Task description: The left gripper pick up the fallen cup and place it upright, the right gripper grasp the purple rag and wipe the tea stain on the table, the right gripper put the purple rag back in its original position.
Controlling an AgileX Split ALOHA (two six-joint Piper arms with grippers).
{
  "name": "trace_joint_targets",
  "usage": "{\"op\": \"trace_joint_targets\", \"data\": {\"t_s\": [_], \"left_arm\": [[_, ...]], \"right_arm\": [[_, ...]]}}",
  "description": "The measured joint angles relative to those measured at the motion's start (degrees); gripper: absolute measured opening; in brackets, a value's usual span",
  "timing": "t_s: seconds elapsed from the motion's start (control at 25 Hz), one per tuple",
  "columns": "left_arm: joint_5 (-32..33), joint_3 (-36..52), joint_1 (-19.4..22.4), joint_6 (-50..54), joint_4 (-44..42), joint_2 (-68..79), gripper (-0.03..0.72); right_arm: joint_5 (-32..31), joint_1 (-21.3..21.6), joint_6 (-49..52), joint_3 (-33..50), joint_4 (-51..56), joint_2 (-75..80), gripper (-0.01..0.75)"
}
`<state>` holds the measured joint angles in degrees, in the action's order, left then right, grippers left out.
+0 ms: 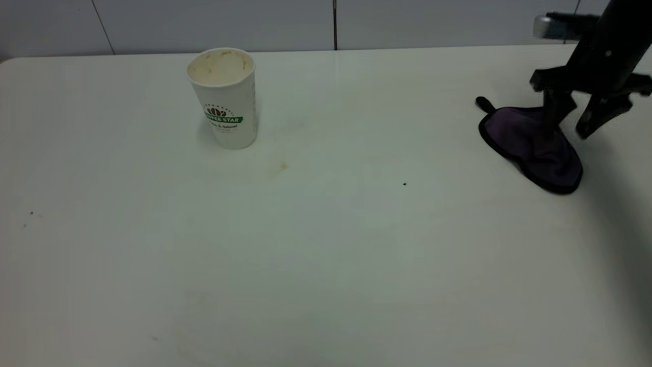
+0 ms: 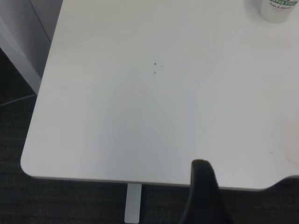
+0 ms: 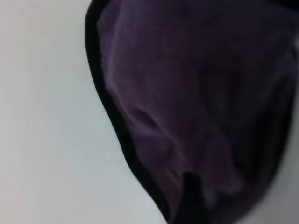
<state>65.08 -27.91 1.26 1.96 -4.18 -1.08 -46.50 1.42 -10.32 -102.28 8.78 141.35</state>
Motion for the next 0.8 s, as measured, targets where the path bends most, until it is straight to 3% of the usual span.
{"op": "trace_joint_targets", "data": {"t_s": [0.12,0.4,0.6,0.8], "left_arm": [[0.0,0.0,0.0,0.0,0.0,0.0,0.545],[0.0,0.0,0.0,0.0,0.0,0.0,0.545],[0.0,0.0,0.0,0.0,0.0,0.0,0.545],[0.0,0.0,0.0,0.0,0.0,0.0,0.545]], "right_arm": [[-6.26,0.11,0.14,0.0,-2.41,-6.86,0.717],[-22.1,0.04,0.55,0.12,-4.6,-25.46,0.728],[-23.43,-0.82,1.01,4.29,-4.77,-41.88,0.728],[-24.02,-2.88,1.37,16.73,-4.24,-61.0,0.728]]}}
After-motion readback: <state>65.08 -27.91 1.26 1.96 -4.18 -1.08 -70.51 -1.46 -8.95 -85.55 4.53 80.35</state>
